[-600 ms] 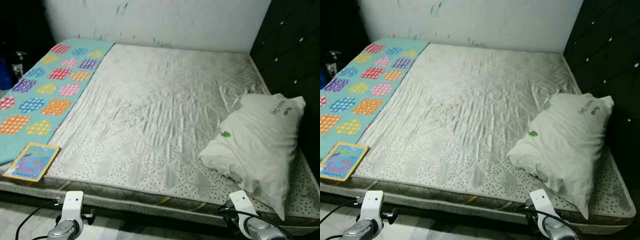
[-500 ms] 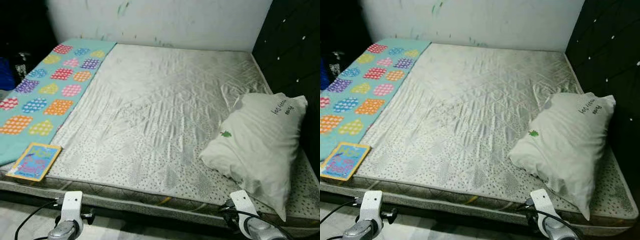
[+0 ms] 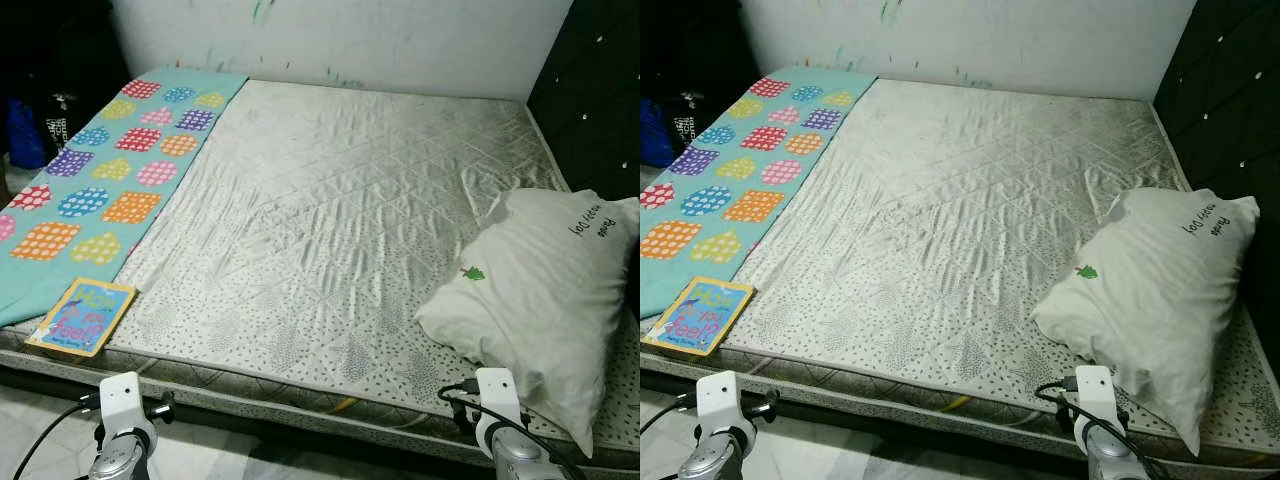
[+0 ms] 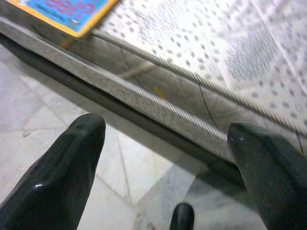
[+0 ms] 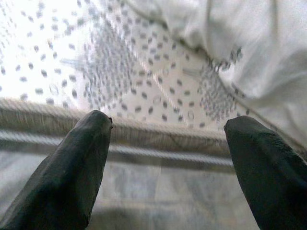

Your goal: Clean up the room

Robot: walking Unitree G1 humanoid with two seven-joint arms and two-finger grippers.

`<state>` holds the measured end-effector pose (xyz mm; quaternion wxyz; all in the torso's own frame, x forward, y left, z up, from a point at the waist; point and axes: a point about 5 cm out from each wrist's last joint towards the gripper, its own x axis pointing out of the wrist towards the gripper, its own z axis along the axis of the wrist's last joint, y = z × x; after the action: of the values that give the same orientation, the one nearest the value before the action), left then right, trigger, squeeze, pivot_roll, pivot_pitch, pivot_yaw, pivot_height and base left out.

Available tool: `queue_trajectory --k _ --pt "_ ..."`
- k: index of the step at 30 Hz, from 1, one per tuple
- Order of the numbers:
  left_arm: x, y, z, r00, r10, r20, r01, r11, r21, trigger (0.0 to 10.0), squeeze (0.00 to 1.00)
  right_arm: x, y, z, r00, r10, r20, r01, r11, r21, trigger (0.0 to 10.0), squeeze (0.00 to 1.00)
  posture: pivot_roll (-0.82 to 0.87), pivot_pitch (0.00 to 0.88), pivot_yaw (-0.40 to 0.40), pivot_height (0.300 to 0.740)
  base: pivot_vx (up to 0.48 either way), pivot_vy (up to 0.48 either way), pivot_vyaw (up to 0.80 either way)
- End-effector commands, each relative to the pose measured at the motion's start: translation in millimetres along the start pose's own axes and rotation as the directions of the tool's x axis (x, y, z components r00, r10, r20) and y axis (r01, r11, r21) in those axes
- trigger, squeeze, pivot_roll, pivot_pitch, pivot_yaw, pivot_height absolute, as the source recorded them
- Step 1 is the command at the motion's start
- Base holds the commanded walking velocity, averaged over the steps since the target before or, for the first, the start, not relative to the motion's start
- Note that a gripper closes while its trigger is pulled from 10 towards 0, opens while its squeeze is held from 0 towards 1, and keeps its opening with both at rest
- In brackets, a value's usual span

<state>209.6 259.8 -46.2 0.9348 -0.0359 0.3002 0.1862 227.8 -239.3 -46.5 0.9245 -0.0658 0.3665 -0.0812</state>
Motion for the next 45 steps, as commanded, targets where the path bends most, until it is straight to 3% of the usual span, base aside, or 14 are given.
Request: queue_trajectory --k 1,2,3,4,6,15,24,29,30,34,36,39,43,45 --pt "-1.0 0.3 -0.8 1.0 0.011 0.013 -0.011 1.0 -0.028 10.0 0.0 -0.9 -1.5 -0.4 1.0 -0.02 0.022 0.02 0.999 0.03 10.0 0.0 0.0 0.033 -0.021 0.74 0.0 0.0 0.0" --pt "15.1 6.8 49.7 0.994 0.015 0.109 -0.012 0.999 -0.029 10.0 0.0 -1.0 -1.5 1.0 0.999 -0.024 0.041 0.022 0.999 0.044 10.0 0.0 0.0 0.033 -0.021 0.74 0.0 0.0 0.0" --pt "18.5 8.8 64.4 0.991 0.017 0.136 -0.013 0.999 -0.03 10.0 0.0 -1.1 -1.5 1.3 0.999 -0.025 0.044 0.023 0.999 0.048 10.0 0.0 0.0 0.033 -0.021 0.74 0.0 0.0 0.0" --pt "23.5 11.1 94.0 0.981 0.017 0.192 -0.014 1.0 -0.016 10.0 0.0 8.6 -14.9 51.5 0.992 -0.039 0.117 0.03 0.996 0.079 10.0 0.0 0.0 0.028 -0.022 0.74 0.0 0.0 0.0" --pt "24.7 6.1 111.8 0.969 -0.006 0.249 0.003 1.0 0.01 10.0 0.0 11.1 -20.0 84.1 0.983 -0.035 0.18 0.017 0.995 0.102 10.0 0.0 0.0 0.028 -0.022 0.74 0.0 0.0 0.0" --pt "19.5 -6.0 130.1 0.916 -0.09 0.391 0.075 0.996 0.054 10.0 0.0 8.9 -14.3 119.3 0.943 0.006 0.332 -0.051 0.99 0.128 10.0 0.0 0.0 0.015 -0.031 0.74 0.0 0.0 0.0" --pt "7.1 -31.3 156.7 0.824 -0.201 0.529 0.156 0.979 0.13 10.0 0.0 3.5 -15.0 152.7 0.892 0.029 0.451 -0.098 0.987 0.13 10.0 0.0 -0.01 0.0 -0.038 0.74 0.0 0.0 0.0" --pt "-21.3 -48.9 169.8 0.735 -0.27 0.621 0.19 0.963 0.193 10.0 0.0 -7.8 -9.8 175.3 0.802 0.074 0.593 -0.179 0.976 0.12 10.0 0.0 0.0 0.0 -0.052 0.74 0.0 0.0 0.0" --pt "-21.3 -48.9 169.8 0.735 -0.27 0.621 0.19 0.963 0.193 10.0 0.0 -7.8 -9.8 175.3 0.802 0.074 0.593 -0.179 0.976 0.12 10.0 0.0 0.0 0.0 -0.052 0.74 0.0 0.0 0.0" --pt "-43.5 -54.7 163.9 0.697 -0.304 0.65 0.235 0.952 0.194 10.0 0.0 -28.0 0.0 189.4 0.718 0.083 0.691 -0.177 0.982 0.065 10.0 0.0 0.0 0.0 -0.065 0.74 0.0 0.0 0.0" --pt "-52.1 -56.3 157.6 0.69 -0.301 0.658 0.241 0.953 0.183 10.0 0.0 -37.1 6.1 189.1 0.694 0.086 0.715 -0.183 0.981 0.059 10.0 0.0 0.01 0.0 -0.065 0.74 0.0 0.0 0.0" --pt "-62.5 -54.2 147.8 0.695 -0.298 0.654 0.235 0.954 0.186 10.0 0.0 -47.0 16.8 181.4 0.655 0.13 0.744 -0.17 0.985 -0.022 10.0 0.0 0.01 0.0 -0.057 0.74 0.0 0.0 0.0" --pt "-66.1 -41.7 131.1 0.748 -0.252 0.614 0.211 0.967 0.14 10.0 0.0 -45.5 10.1 164.9 0.697 0.055 0.715 -0.111 0.993 0.032 10.0 0.0 0.01 0.0 -0.047 0.74 0.0 0.0 0.0" --pt "-66.7 -40.7 128.3 0.752 -0.255 0.607 0.215 0.967 0.139 10.0 0.0 -44.7 8.7 162.8 0.708 0.044 0.705 -0.113 0.992 0.051 10.0 0.0 0.01 0.0 -0.046 0.74 0.0 0.0 0.0"
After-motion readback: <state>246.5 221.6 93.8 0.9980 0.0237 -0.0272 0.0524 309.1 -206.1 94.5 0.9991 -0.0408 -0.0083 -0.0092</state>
